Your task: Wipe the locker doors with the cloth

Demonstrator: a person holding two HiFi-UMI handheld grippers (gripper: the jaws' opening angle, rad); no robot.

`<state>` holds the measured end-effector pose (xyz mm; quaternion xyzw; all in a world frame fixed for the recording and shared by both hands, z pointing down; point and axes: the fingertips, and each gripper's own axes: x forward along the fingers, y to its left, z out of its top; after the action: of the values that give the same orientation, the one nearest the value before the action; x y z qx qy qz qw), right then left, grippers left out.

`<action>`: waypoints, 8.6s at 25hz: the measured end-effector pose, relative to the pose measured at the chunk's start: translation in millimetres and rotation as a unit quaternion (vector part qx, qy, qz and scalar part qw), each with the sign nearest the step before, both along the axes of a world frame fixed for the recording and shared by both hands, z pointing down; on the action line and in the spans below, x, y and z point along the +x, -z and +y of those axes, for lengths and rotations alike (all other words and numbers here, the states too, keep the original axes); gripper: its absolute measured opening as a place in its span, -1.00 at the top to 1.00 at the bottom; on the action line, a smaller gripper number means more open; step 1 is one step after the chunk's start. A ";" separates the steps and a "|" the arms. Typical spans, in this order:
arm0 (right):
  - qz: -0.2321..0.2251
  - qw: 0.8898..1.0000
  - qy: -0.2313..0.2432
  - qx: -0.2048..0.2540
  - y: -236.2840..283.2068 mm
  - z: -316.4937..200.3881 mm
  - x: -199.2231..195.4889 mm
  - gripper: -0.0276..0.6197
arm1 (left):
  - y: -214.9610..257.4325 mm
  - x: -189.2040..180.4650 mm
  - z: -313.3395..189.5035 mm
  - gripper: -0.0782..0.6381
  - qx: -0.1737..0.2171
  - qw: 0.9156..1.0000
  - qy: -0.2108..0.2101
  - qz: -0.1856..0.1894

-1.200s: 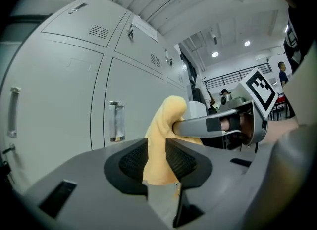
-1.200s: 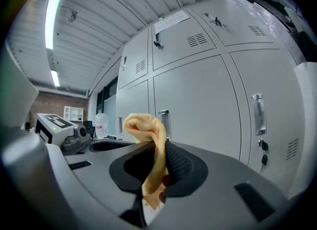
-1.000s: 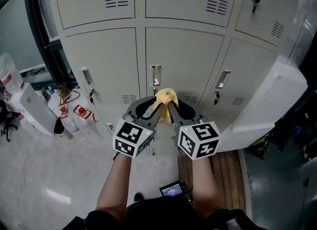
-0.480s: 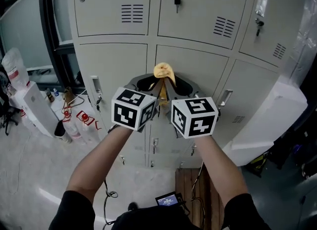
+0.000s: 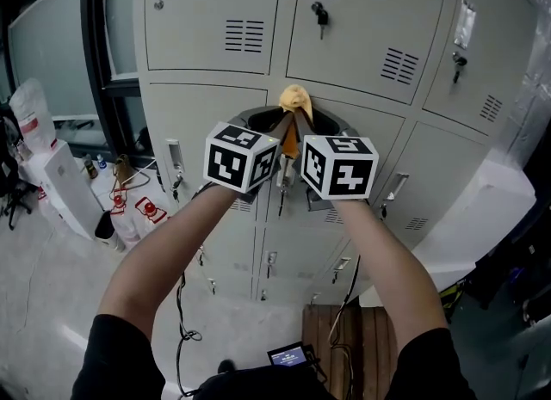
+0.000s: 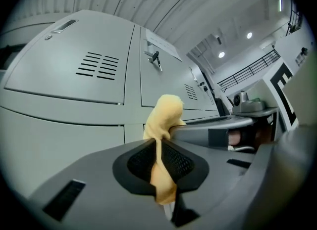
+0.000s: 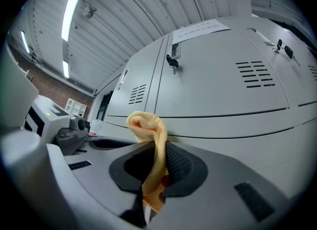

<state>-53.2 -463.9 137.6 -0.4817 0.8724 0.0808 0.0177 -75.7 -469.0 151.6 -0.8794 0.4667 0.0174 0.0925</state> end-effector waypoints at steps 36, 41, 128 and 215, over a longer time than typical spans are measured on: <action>-0.008 0.998 -0.063 0.003 -0.8 -9.0 86.5 0.68 | -0.5 85.8 -1.8 0.66 -0.010 0.999 -0.038 -0.035; -0.016 0.997 -0.078 0.001 -1.4 -10.5 118.6 0.68 | -1.2 117.4 -3.1 0.66 -0.012 0.998 -0.051 -0.038; -0.002 0.999 -0.047 -0.004 -42.5 -13.3 15.0 0.70 | -42.2 15.3 -2.0 0.67 -0.020 0.997 0.002 -0.075; 0.018 0.998 -0.014 -0.058 -101.1 -1.0 29.5 0.70 | -101.5 32.9 16.0 0.67 -0.071 0.995 -0.009 -0.067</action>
<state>-23.6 -464.9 238.7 -0.4928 0.8689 0.0385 -0.0268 -42.8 -453.0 253.1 -0.8871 0.4515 -0.0735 0.0608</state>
